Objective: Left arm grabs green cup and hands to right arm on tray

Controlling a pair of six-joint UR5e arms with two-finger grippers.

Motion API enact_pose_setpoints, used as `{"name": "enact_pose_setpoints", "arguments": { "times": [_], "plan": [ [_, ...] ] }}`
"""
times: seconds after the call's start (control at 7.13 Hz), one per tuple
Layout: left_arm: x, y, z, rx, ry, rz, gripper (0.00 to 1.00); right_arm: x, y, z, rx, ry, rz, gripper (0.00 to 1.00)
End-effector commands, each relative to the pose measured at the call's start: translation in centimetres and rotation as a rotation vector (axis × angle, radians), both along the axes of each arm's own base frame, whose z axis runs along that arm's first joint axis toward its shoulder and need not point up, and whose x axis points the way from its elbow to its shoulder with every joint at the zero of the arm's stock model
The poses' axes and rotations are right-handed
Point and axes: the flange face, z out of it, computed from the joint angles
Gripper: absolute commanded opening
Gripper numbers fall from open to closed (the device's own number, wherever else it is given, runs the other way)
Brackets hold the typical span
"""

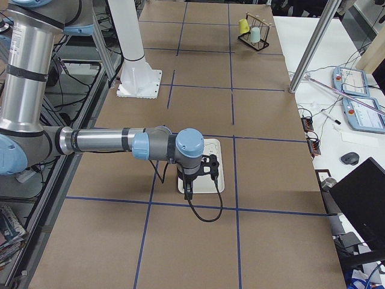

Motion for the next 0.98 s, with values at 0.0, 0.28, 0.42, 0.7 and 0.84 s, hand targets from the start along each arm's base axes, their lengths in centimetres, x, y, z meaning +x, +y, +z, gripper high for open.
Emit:
{"name": "enact_pose_setpoints", "arguments": {
  "times": [0.0,0.28,0.42,0.7,0.84],
  "plan": [
    [0.0,0.2,0.5,-0.007,0.0,0.002,1.0,0.0,0.0,0.1,0.0,-0.001,-0.001,1.0],
    [0.1,0.0,0.1,-0.002,0.0,0.002,1.0,-0.1,-0.1,-0.1,0.011,0.0,-0.004,1.0],
    [0.2,-0.6,0.0,0.005,0.001,0.003,1.0,-0.2,-0.2,-0.1,0.011,0.001,-0.007,1.0],
    [0.3,-6.1,-4.6,0.177,0.004,0.001,1.0,-0.5,-0.7,-0.6,0.023,0.001,-0.013,1.0],
    [0.2,-10.7,-6.2,0.26,0.013,0.0,1.0,-0.5,-1.1,-0.8,0.029,0.002,-0.013,1.0]
  ]
}}
